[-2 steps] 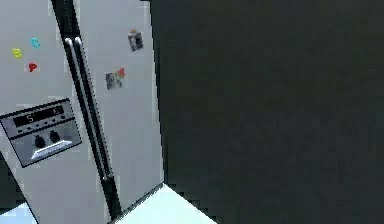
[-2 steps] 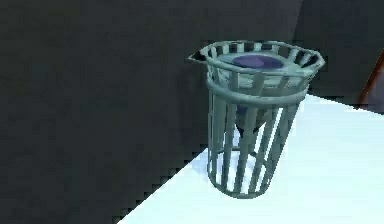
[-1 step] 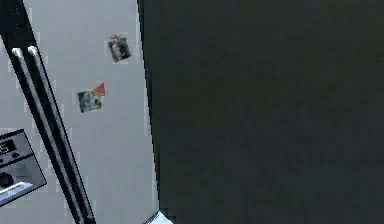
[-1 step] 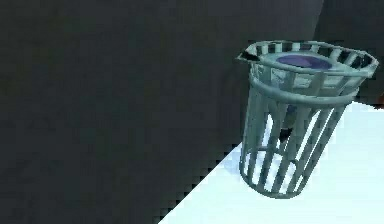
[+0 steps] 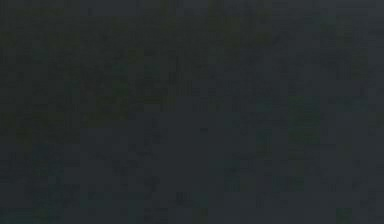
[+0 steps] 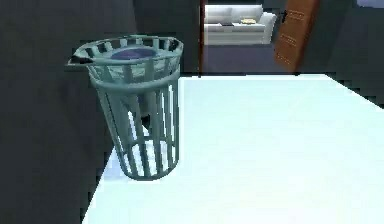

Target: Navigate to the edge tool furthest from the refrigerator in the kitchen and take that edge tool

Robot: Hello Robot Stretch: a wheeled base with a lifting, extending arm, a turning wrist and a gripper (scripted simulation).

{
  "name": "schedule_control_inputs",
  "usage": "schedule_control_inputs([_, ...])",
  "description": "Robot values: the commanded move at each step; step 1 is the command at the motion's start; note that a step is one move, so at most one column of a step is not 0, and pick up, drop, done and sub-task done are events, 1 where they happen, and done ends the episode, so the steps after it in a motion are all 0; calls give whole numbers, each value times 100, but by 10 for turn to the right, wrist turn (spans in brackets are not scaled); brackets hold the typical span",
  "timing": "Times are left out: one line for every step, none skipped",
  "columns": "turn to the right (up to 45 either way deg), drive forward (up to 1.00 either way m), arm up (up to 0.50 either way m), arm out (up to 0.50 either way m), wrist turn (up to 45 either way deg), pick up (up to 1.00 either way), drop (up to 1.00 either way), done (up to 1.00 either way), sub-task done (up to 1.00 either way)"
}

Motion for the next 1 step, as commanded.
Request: schedule_control_inputs([450, 0, 0, 0, 0, 0, 0, 0, 0])
